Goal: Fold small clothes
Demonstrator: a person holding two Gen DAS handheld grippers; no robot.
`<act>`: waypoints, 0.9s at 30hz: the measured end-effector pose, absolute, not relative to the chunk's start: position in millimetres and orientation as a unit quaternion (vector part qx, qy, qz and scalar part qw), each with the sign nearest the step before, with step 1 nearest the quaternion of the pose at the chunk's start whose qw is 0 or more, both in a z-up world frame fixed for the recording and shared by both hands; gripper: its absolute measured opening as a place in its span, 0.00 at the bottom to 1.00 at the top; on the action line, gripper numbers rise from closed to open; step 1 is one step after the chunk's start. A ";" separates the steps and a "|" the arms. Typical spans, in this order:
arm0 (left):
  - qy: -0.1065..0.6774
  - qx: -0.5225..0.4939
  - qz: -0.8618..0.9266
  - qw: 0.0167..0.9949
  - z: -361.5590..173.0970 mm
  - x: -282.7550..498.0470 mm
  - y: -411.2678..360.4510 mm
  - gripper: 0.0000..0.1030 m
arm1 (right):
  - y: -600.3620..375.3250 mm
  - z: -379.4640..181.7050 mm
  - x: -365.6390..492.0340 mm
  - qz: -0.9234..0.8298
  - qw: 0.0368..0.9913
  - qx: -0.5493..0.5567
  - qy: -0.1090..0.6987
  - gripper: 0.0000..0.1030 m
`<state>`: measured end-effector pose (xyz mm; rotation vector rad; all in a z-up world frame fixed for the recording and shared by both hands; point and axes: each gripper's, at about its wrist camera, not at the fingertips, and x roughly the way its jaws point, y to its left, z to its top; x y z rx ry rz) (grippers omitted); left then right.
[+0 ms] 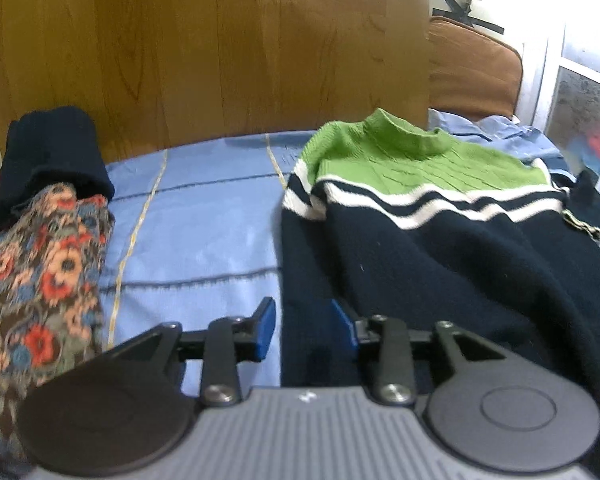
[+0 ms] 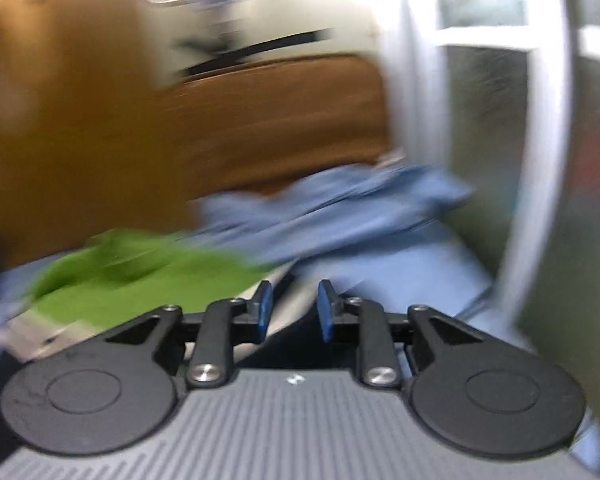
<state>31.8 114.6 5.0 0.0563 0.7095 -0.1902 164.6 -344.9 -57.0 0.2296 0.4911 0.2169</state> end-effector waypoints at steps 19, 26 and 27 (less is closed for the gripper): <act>0.393 -0.070 -0.250 0.882 4.9 -45.0 85.6 0.13 | -296.9 -87.6 29.7 0.137 0.956 0.080 0.246 0.11; 0.365 -0.069 -0.225 0.900 6.7 -56.0 100.5 0.19 | -318.6 -100.2 45.8 0.055 0.950 0.055 0.301 0.22; 0.359 -0.075 -0.207 0.907 8.9 -56.3 108.7 0.22 | -318.4 -94.4 44.5 0.056 0.955 0.063 0.285 0.23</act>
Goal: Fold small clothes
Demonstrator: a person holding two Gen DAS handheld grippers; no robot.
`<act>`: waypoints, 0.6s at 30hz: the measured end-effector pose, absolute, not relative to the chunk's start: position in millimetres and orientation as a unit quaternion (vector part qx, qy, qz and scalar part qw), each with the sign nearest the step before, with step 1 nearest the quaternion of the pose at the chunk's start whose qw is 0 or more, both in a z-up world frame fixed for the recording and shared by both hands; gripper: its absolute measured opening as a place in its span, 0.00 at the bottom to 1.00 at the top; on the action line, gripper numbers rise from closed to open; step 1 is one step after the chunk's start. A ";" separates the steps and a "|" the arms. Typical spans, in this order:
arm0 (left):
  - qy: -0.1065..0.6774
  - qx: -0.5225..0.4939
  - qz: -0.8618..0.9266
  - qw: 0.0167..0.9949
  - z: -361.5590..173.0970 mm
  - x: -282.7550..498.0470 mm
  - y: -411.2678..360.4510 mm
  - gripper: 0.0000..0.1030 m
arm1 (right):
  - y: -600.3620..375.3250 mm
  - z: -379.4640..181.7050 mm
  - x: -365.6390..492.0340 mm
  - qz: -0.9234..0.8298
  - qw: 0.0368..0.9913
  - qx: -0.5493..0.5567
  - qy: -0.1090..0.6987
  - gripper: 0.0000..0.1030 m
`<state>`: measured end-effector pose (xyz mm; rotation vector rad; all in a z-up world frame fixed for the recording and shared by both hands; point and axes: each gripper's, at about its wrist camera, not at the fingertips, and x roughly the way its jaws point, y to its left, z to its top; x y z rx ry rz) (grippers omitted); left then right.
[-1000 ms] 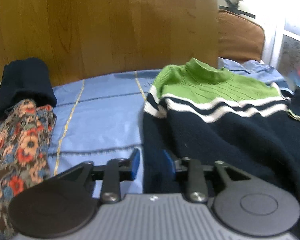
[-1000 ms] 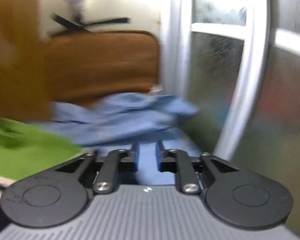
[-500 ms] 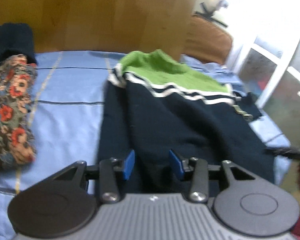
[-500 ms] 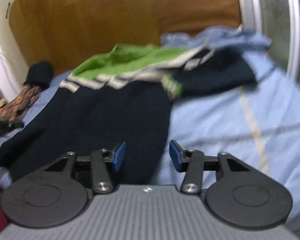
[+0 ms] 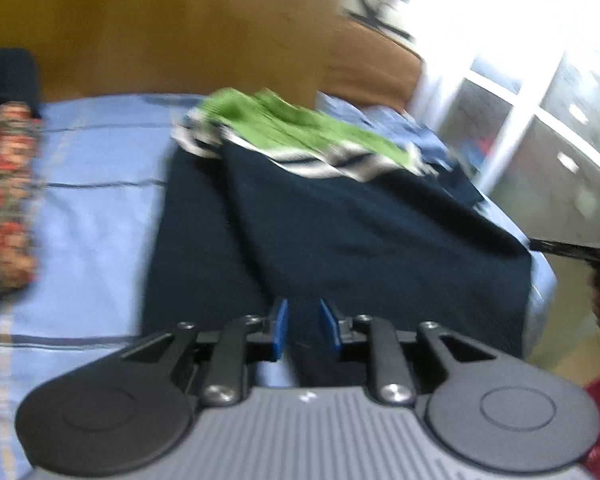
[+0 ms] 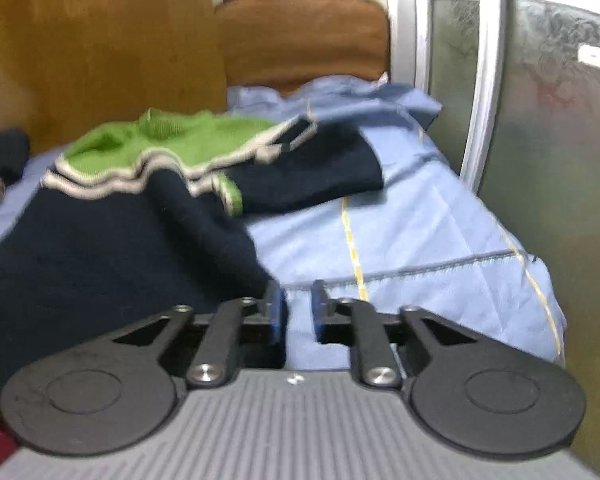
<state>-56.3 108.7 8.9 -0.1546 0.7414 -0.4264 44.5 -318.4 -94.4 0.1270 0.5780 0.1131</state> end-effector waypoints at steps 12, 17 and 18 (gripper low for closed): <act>0.310 -0.151 -0.053 0.937 17.5 -77.5 193.0 0.31 | -128.0 -61.2 66.1 0.379 0.897 -0.033 0.224 0.44; 0.299 -0.164 -0.025 0.940 18.8 -94.2 222.0 0.32 | -10.5 -80.3 41.0 0.527 0.804 -0.181 0.210 0.55; 0.297 -0.165 -0.022 0.940 18.6 -97.4 228.6 0.32 | 6.5 -86.1 37.8 0.536 0.790 -0.215 0.206 0.55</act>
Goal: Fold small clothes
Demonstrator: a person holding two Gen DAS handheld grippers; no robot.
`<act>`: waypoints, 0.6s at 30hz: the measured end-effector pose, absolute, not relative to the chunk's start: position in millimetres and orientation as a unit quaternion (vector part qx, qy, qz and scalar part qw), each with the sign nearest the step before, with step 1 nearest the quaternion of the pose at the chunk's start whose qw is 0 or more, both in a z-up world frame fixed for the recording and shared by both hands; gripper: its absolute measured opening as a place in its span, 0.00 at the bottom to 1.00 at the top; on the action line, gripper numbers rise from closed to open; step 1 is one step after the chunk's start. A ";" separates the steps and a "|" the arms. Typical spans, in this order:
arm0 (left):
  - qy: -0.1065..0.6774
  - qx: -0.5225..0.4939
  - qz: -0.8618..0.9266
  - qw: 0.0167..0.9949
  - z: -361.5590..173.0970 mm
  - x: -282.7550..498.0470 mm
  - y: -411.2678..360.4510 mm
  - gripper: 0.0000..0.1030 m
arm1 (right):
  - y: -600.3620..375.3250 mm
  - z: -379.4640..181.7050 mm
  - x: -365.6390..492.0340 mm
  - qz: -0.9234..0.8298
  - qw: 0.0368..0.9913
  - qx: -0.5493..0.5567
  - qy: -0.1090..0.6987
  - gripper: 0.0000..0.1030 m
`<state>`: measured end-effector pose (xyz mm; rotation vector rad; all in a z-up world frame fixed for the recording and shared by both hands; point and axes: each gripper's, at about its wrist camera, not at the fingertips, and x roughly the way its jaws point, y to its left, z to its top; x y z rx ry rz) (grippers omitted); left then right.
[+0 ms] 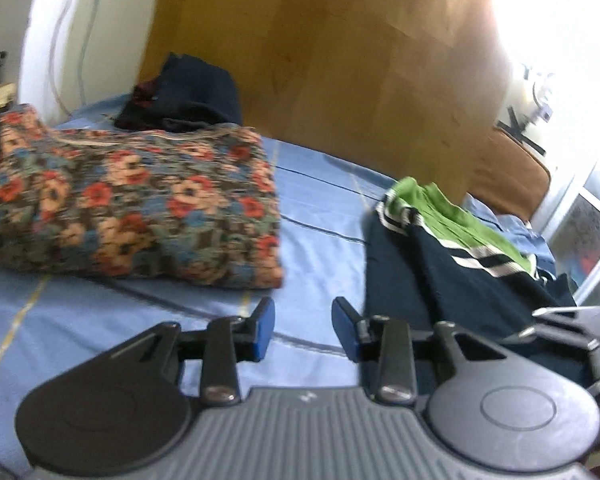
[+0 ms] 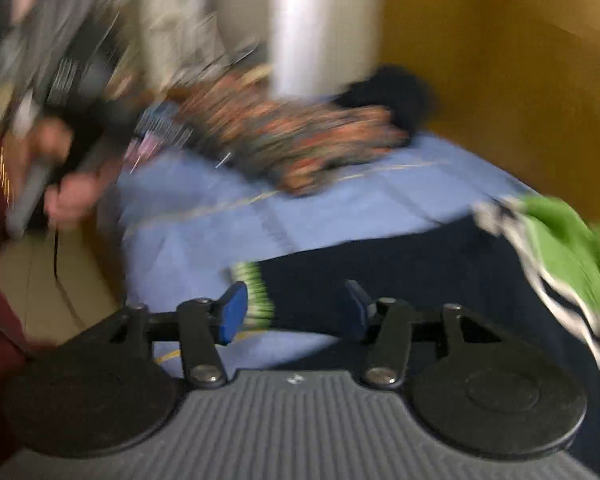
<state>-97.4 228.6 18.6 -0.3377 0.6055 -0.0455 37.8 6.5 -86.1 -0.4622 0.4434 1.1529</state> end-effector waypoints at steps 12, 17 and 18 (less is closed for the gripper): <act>0.259 -0.221 0.023 0.940 13.8 -110.9 281.1 0.34 | 78.2 -9.4 97.4 0.540 0.796 -0.169 0.215 0.10; 0.255 -0.217 0.005 0.942 19.0 -93.4 271.7 0.34 | 100.6 121.3 117.2 0.549 0.820 -0.093 0.133 0.10; 0.252 -0.215 -0.002 0.943 20.6 -89.3 266.8 0.34 | 101.1 141.1 118.8 0.545 0.826 -0.088 0.113 0.10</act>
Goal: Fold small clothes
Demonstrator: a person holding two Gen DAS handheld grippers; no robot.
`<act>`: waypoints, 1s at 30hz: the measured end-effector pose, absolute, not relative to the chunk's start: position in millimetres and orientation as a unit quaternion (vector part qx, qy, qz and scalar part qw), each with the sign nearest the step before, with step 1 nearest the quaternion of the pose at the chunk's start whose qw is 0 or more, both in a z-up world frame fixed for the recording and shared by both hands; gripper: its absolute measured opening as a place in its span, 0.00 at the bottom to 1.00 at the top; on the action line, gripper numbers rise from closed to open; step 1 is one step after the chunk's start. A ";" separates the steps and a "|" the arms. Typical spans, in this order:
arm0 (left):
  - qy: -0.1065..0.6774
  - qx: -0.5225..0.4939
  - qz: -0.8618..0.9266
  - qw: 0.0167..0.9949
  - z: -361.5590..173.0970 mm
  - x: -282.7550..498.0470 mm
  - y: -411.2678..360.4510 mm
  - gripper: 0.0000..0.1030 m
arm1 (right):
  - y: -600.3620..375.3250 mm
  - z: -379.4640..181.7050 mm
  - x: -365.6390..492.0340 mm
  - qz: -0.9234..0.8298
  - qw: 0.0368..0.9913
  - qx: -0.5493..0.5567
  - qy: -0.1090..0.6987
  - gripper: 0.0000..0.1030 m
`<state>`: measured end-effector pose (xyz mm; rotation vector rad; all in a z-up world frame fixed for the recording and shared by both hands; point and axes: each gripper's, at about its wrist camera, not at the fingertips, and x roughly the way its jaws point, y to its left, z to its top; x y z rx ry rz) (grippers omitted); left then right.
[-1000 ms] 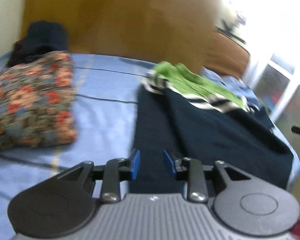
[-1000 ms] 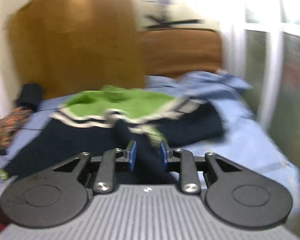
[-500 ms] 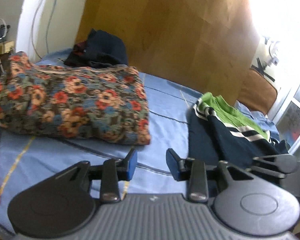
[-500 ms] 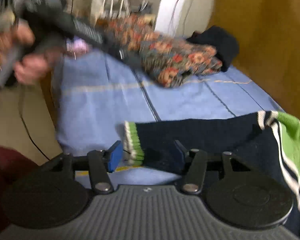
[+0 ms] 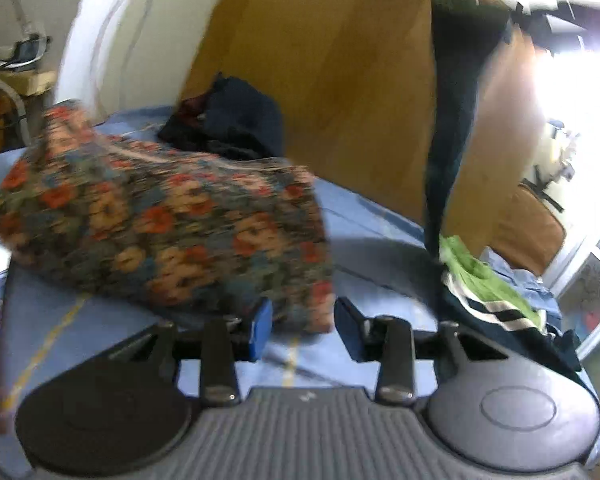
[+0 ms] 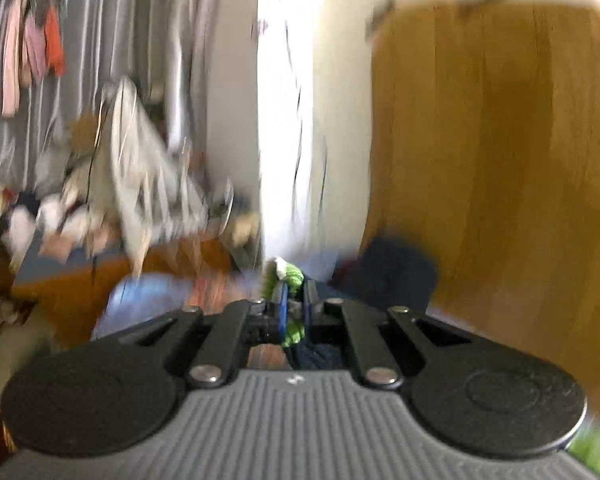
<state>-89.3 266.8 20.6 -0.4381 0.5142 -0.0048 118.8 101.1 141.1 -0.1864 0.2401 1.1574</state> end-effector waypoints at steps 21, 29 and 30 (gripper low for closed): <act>0.331 -0.198 -0.129 0.914 25.4 139.7 140.8 0.46 | -245.6 50.4 247.1 0.290 0.914 0.227 0.169 0.10; 0.412 -0.239 -0.149 0.867 -10.9 242.8 99.9 0.57 | -308.2 -55.0 274.6 0.263 0.881 0.311 0.240 0.10; 0.413 -0.218 -0.145 0.872 -12.4 245.7 91.0 0.35 | -309.7 -59.0 277.4 0.264 0.879 0.314 0.242 0.10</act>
